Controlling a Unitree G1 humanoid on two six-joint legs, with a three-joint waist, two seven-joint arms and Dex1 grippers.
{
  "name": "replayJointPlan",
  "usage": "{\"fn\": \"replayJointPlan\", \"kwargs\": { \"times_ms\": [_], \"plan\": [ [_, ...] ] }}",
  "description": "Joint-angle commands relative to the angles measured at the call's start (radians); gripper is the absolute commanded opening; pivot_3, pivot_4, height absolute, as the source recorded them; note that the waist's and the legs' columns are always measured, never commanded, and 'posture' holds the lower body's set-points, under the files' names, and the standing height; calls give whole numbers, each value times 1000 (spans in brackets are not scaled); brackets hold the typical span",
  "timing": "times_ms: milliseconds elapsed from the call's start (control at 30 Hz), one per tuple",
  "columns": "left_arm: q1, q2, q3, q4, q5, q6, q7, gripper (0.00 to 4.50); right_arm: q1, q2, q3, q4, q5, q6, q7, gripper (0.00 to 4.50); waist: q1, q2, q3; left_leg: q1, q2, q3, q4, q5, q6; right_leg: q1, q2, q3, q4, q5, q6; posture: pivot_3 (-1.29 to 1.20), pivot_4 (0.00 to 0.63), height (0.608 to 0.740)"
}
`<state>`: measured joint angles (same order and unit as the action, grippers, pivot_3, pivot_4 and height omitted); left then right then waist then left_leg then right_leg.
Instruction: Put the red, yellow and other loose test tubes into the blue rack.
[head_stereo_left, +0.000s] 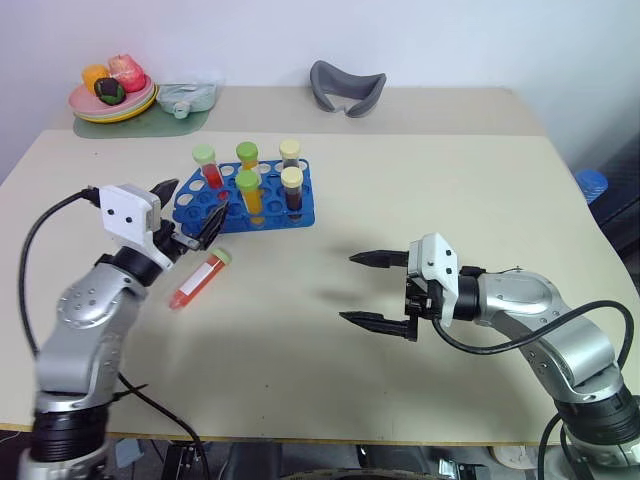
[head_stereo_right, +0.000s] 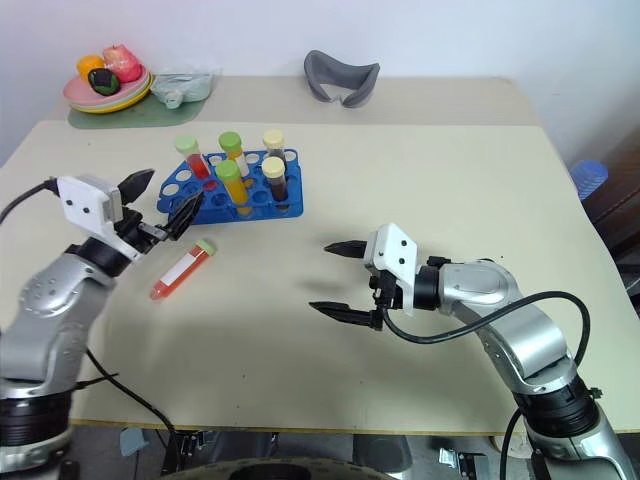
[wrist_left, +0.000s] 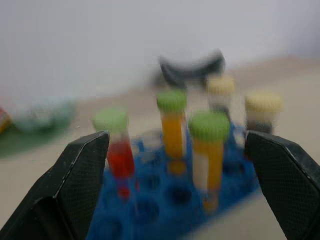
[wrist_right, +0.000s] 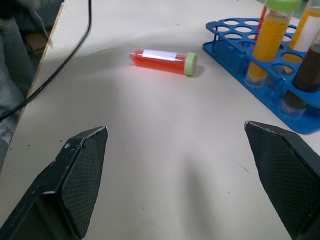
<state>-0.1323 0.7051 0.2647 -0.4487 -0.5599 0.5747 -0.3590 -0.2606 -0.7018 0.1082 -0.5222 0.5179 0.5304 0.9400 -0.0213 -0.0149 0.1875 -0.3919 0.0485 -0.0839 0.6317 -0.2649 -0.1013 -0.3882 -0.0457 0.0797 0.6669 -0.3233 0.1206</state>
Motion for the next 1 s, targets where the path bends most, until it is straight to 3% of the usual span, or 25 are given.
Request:
{"fn": "replayJointPlan", "kwargs": {
  "times_ms": [33,100,233,300,400,600,1000],
  "plan": [
    [-80,147,2,-65,-132,371,-8,4474,-37,-19,-30,1,11,-25,33,4500,0,0,0,0,0,0,0,0,0,0,0,0,0,0,0,0,150,740],
    [-180,187,-2,-60,-234,580,7,4474,-54,-22,-25,14,8,-34,48,4500,1,0,0,0,0,0,0,0,0,0,0,0,0,0,0,0,150,740],
    [-417,220,-89,35,-270,961,41,4474,-72,-19,-10,27,1,-45,69,4500,0,0,1,-1,0,0,0,0,1,0,0,-1,-1,0,0,0,150,740],
    [-504,256,-157,78,-296,1031,30,4474,-75,-14,-2,27,-1,-46,73,4500,-7,0,1,-1,0,-1,0,0,1,-1,0,-1,0,0,0,0,150,740],
    [-561,321,-248,105,-337,1040,17,4474,-68,-10,5,20,-3,-48,74,4500,-26,0,1,-1,0,0,-1,0,1,-1,0,0,0,0,0,0,150,740],
    [-558,382,-377,151,-279,1040,-8,4474,-47,-4,11,-4,2,-44,60,4500,-30,0,1,0,0,0,-1,0,0,-2,1,0,2,0,0,0,150,740],
    [-569,338,-492,241,-154,1019,-92,4474,-15,13,29,-34,2,-43,26,4500,-24,0,1,-1,0,0,0,0,0,-2,0,0,1,0,0,0,150,740]
  ]
}}
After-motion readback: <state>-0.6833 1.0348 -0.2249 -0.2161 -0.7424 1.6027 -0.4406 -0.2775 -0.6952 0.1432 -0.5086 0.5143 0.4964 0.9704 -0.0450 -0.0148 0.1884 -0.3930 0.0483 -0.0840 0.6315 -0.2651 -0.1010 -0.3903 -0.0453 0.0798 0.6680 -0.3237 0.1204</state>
